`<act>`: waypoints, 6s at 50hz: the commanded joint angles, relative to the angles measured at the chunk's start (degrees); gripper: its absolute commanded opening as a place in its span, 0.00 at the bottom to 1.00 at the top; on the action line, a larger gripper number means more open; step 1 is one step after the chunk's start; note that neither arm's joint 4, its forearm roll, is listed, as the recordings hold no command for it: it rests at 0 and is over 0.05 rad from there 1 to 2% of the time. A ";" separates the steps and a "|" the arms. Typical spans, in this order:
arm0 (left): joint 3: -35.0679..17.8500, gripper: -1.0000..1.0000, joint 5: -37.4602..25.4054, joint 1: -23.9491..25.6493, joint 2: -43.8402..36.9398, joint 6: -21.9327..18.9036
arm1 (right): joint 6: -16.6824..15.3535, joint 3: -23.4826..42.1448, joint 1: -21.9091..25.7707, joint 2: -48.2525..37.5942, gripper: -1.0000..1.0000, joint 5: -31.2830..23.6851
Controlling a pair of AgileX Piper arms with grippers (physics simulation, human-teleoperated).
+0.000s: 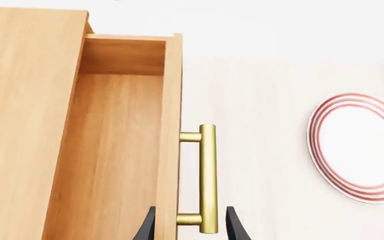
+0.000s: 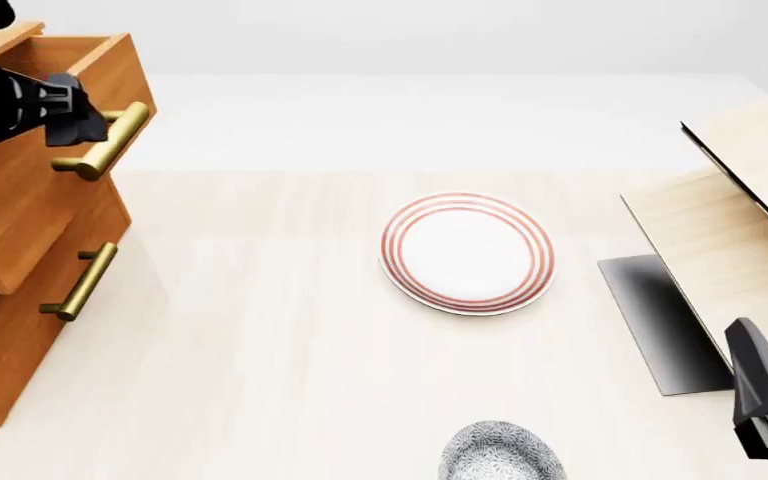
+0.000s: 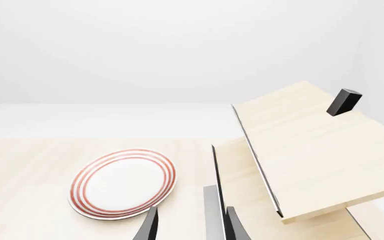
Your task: Open the top drawer of the cabinet and put the bowl in it.
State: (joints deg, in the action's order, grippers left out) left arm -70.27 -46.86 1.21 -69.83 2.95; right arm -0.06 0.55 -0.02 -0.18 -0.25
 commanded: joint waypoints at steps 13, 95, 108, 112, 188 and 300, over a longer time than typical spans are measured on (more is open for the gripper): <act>-0.54 1.00 0.04 4.07 -0.09 -1.13 | -0.01 -0.11 0.01 0.01 1.00 0.06; -3.67 1.00 1.17 23.77 -3.53 -2.33 | 0.01 -0.11 0.01 0.01 1.00 0.07; -7.32 1.00 -2.26 21.54 -2.26 -3.97 | 0.00 -0.11 0.01 0.02 1.00 0.07; -8.54 1.00 -3.16 21.99 -2.47 -4.32 | 0.00 -0.11 0.00 0.02 1.00 0.07; -7.33 1.00 -4.11 30.98 7.46 -19.71 | 0.01 -0.11 0.00 0.01 1.00 0.06; 17.20 1.00 29.51 59.17 -13.16 6.78 | 0.01 -0.11 -0.01 0.02 1.00 0.06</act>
State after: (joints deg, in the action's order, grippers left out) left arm -53.42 -19.31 59.15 -80.64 8.17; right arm -0.06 0.55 -0.02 -0.18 -0.25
